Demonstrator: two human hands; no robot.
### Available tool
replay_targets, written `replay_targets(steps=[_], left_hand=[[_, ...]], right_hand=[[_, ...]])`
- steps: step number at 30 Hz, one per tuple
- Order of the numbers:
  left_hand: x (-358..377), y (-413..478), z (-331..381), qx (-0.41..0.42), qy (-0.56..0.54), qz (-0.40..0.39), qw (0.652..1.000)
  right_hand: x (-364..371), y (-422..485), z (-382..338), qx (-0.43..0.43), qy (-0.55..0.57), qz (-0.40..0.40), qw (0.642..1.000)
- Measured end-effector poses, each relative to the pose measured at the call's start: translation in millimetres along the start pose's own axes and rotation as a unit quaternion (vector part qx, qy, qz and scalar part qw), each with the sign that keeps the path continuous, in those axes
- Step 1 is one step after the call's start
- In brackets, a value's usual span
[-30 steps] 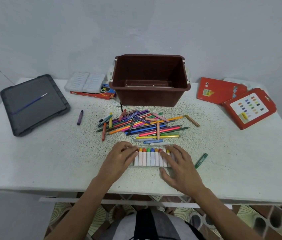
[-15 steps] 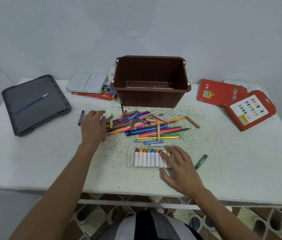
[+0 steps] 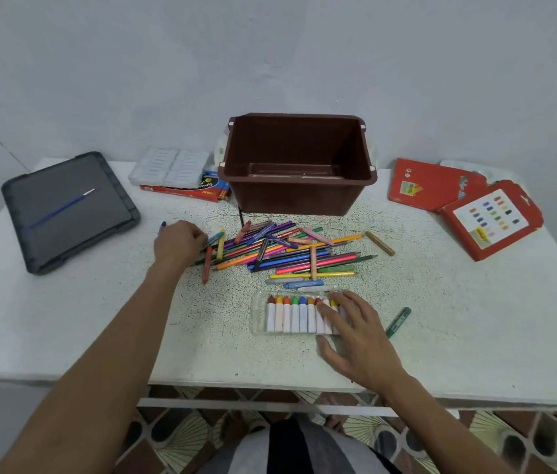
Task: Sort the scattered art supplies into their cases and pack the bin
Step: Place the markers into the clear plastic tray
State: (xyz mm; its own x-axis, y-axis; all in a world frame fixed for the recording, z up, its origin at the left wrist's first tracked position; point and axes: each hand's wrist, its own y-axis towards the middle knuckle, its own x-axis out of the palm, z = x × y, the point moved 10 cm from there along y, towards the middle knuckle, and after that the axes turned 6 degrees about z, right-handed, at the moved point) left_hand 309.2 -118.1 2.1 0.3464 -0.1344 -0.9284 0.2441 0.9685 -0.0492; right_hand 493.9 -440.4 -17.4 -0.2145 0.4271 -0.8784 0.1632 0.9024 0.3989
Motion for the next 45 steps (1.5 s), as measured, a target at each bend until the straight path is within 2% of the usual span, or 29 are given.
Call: replay_targets(steps=[6, 11, 15, 22, 24, 27, 32, 45], left_hand=[[-9, -2, -3, -0.008, 0.007, 0.071, 0.997], [-27, -7, 0, -0.006, -0.16, 0.121, 0.98], [-38, -19, 18, 0.034, -0.247, 0.102, 0.963], [-17, -63, 44, 0.015, -0.415, -0.04, 0.909], [-6, -77, 54, 0.035, -0.402, -0.088, 0.911], [14, -96, 65, 0.078, -0.328, -0.146, 0.93], [37, -114, 68, 0.092, -0.247, -0.187, 0.946], [44, -139, 66, 0.158, -0.175, -0.126, 0.964]], right_hand=[[1, -1, 1, 0.007, 0.001, -0.01, 1.0], [0, 0, 2, 0.012, 0.0, -0.014, 1.0], [-1, 1, -1, 0.01, 0.0, -0.012, 1.0], [1, 0, 1, 0.014, -0.001, -0.02, 1.0], [1, 0, 2, 0.015, -0.001, -0.021, 1.0], [0, 0, 1, 0.016, 0.001, -0.02, 1.0], [0, 0, 1, 0.013, 0.0, -0.019, 1.0], [-3, 1, -1, 0.006, -0.001, -0.011, 1.0]])
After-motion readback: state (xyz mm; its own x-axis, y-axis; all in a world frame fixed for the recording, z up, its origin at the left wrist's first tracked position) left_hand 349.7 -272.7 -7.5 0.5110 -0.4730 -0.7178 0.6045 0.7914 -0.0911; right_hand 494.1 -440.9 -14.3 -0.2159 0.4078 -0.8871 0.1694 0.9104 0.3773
